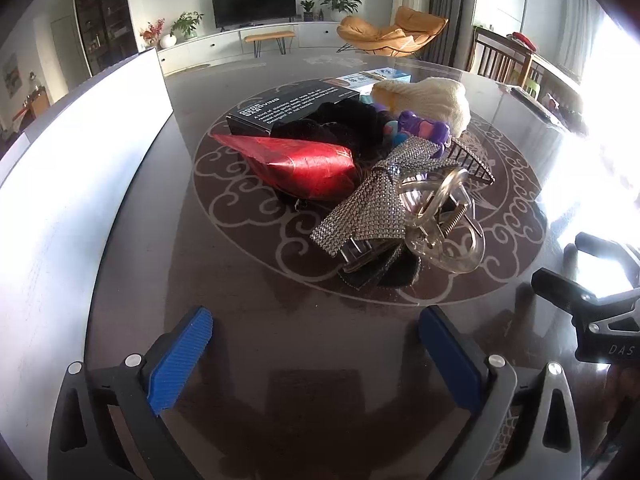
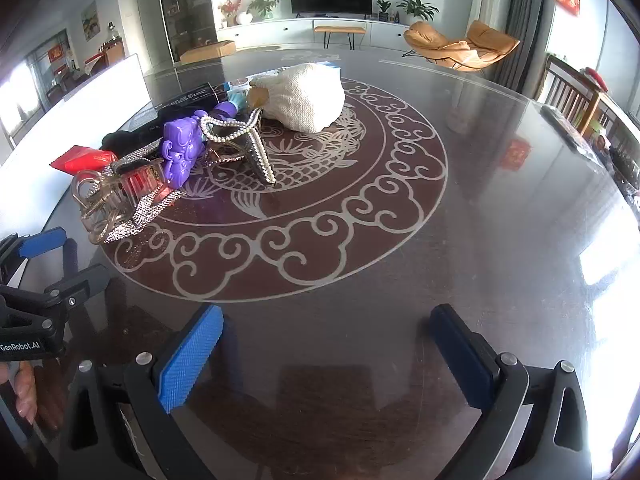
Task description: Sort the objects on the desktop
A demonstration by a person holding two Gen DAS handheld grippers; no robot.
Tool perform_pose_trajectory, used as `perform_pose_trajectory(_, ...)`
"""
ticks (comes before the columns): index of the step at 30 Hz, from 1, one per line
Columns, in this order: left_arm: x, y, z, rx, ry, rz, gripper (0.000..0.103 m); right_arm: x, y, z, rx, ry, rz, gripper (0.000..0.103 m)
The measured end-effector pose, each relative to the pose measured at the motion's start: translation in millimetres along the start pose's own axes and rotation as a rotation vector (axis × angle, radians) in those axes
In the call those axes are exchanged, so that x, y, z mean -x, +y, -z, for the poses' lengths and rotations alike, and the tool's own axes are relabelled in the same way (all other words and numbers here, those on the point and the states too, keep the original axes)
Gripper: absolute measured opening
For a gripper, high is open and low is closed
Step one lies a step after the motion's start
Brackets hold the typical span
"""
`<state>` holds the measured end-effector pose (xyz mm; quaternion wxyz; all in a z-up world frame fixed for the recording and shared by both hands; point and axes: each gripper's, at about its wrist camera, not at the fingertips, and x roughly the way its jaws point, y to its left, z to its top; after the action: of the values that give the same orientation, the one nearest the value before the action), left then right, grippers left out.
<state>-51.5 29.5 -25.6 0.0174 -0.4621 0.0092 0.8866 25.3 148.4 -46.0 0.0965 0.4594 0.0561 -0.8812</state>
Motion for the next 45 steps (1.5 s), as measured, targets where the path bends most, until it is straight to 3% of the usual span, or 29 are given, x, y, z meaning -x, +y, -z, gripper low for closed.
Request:
perform_pose_trajectory(28,1.4,-0.9,-0.8,0.006,-0.003,-0.006,0.103,3.2,0.0,2.5,-0.001,0.001,0.005,0.103)
perform_pose_trajectory(36,3.1,2.2,-1.0,0.007,-0.002,-0.006,0.103,-9.2,0.2,-19.9,0.001,0.001,0.002,0.103)
perform_pose_trajectory(45,3.4,3.0,-1.3,0.008,-0.003,-0.007,0.103,-1.3,0.3,-15.0,-0.025,-0.013,0.020,0.103)
